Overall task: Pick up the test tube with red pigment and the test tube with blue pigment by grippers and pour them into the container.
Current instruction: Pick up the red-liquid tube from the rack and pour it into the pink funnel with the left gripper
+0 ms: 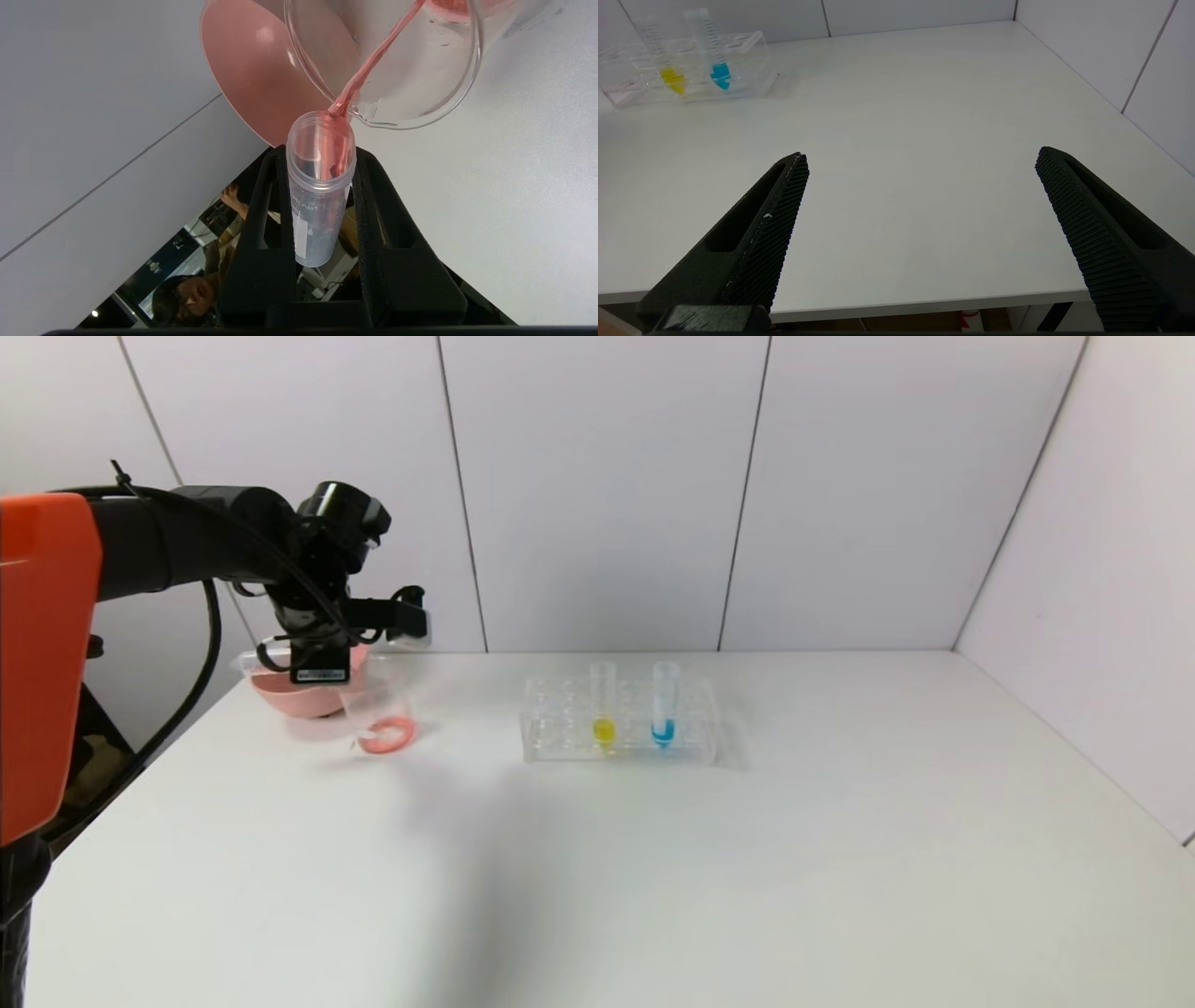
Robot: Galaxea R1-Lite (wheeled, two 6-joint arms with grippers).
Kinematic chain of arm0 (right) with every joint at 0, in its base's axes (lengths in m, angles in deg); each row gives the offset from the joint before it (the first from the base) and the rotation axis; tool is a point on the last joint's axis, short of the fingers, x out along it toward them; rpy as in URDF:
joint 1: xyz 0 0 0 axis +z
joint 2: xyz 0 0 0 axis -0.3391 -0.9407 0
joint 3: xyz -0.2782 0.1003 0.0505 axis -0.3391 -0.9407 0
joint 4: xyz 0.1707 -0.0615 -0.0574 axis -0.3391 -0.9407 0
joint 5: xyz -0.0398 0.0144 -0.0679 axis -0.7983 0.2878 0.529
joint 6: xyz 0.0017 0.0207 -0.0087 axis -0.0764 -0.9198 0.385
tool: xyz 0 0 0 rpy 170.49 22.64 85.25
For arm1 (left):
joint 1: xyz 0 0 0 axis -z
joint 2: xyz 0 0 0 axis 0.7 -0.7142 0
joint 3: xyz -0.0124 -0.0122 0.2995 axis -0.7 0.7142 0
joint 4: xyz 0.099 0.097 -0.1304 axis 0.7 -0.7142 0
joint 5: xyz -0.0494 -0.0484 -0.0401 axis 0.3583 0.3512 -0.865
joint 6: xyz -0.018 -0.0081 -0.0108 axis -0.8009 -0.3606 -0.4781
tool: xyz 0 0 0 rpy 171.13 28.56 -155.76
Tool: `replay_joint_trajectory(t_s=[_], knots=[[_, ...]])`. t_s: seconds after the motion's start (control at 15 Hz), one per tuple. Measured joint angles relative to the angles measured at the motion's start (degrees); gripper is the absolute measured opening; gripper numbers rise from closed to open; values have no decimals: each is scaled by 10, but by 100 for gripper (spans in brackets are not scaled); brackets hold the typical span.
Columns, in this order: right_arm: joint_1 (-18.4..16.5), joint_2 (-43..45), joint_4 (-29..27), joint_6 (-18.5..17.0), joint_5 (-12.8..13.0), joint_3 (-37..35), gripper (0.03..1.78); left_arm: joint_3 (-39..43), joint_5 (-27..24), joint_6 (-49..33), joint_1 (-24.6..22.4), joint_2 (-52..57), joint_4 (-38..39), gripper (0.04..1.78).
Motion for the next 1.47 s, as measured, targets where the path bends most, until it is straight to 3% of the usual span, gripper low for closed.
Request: replay_joint_trajectory(t_s=[0.53, 1.07, 1.27, 1.47], knots=[[0, 0, 0, 0, 0, 0, 177, 0, 49, 5, 14, 0, -5, 39], [0, 0, 0, 0, 0, 0, 177, 0, 54, 3, 18, 0, -5, 39], [0, 0, 0, 0, 0, 0, 177, 0, 23, -5, 8, 12, 5, 39], [0, 0, 0, 0, 0, 0, 177, 0, -101, -64, -24, 29, 26, 39]])
